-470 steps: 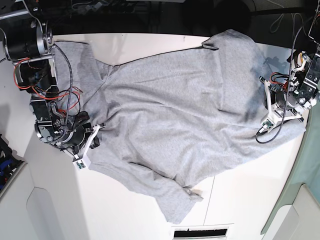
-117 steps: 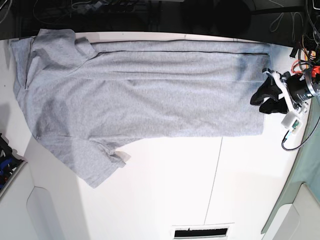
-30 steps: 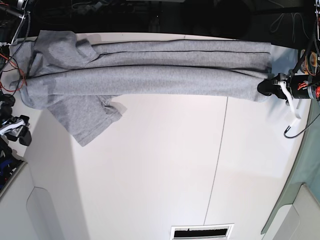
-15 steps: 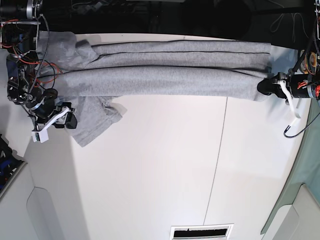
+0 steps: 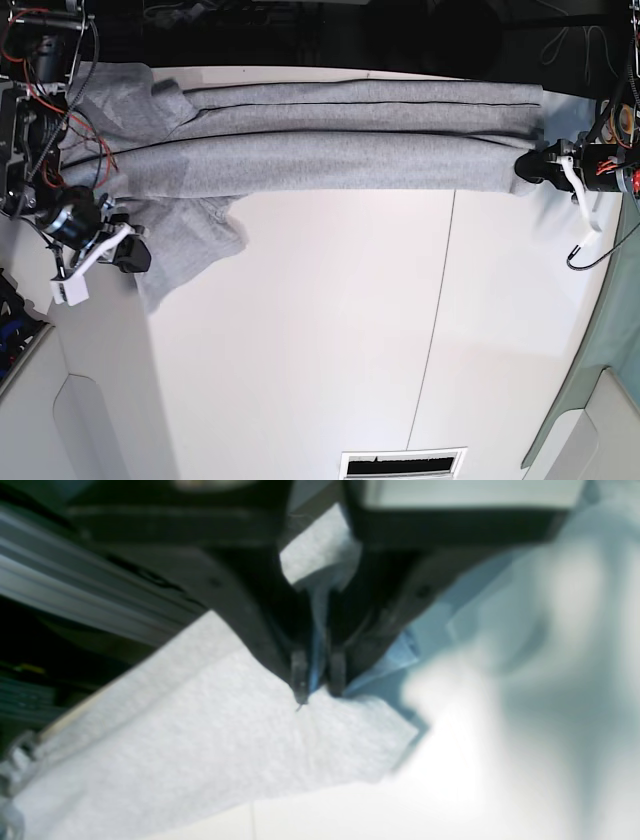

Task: Layout the t-shirt on the table in an organized manner, then fold the t-shirt properly
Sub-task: 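Fold the grasped edge over the first fold with both grippers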

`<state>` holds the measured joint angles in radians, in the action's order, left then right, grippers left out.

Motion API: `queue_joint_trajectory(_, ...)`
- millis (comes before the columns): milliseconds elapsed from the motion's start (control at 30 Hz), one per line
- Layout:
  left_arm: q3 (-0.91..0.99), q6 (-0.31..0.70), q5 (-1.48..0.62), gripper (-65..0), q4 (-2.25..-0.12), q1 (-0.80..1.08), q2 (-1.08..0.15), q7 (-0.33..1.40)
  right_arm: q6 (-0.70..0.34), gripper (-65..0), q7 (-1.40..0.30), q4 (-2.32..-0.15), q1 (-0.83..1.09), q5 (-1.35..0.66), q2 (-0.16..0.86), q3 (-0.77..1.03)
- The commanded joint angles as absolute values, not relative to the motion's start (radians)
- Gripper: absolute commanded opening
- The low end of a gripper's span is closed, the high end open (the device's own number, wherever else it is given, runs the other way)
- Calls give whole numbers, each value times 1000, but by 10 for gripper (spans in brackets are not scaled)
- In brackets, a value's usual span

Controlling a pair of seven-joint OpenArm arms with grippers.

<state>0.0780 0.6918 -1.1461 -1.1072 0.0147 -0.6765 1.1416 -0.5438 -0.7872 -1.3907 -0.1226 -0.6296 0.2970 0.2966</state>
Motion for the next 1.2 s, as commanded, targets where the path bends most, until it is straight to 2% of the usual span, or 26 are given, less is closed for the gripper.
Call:
queue_joint_trajectory(0,86,698,-1183,-650,-1121,2,-702,1154,-558,-650,-796,-1454,-96,-673,316,326)
queue_joint_trajectory(333,86,698,-1300,-650,-1121,3,-701,1284,-573,-650,-805,-1855,326,-776,329,524)
queue_joint_trajectory(567,86,698,-1309,-650,-1121,3,-701,1288,-572,-650,-781,-1861,479,-754,311,544)
queue_joint_trajectory(667,86,698,-1309,-536,-1121,2,-701,1288,-572,-650,-756,-1837,491,-732,289,544)
queue_joint_trajectory(767,86,698,-1340,-449,-1121,3,-710,1289,-553,-444,-741,-1836,490,-726,280,544)
queue_joint_trajectory(800,86,698,-1362,-440,-1121,3,-720,1288,-553,-404,-741,-1839,490,-729,280,547)
queue_joint_trajectory(967,105,698,-1387,-434,-1132,3,-777,1291,-554,-397,-741,-1895,488,-765,280,583)
queue_joint_trajectory(1100,130,698,-1388,-361,-1132,4,-804,1295,-554,-398,-741,-1984,487,-775,279,603)
queue_joint_trajectory(1167,139,698,-1387,-345,-1131,6,-807,1295,-554,-398,-740,-2027,485,-774,279,602)
